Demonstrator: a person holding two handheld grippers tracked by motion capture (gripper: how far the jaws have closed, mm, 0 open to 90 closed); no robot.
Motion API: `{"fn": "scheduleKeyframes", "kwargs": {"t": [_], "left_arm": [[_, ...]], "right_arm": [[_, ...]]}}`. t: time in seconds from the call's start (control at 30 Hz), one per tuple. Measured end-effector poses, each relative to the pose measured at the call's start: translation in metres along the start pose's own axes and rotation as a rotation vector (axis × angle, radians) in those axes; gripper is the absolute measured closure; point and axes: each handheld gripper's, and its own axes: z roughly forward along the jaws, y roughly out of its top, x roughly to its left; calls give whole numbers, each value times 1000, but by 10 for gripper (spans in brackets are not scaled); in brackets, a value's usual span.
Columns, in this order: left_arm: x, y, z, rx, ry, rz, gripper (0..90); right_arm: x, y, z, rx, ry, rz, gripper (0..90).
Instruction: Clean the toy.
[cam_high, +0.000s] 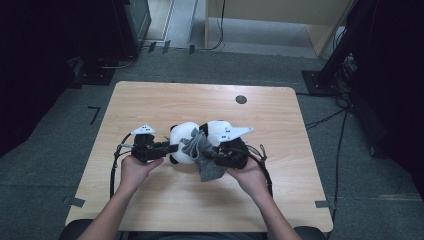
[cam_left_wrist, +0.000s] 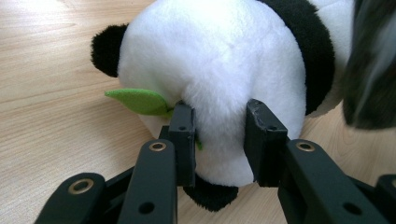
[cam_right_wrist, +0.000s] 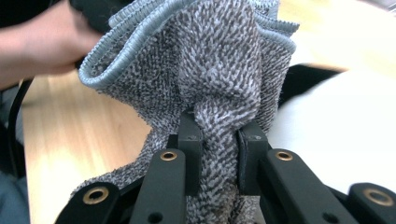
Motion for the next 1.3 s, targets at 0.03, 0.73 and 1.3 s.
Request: {"fn": "scheduleKeyframes", "kwargs": {"t": [0.03, 0.73, 1.3], "left_arm": [[0, 0, 0, 0, -1, 0, 669], [0, 0, 0, -9, -2, 16, 649], [10, -4, 13, -5, -72, 98, 276]], "right_arm": [[-4, 2, -5, -12, -11, -1, 768], [-66, -7, -24, -16, -153, 123, 762], [-80, -18, -16, -25, -152, 143, 768]]}}
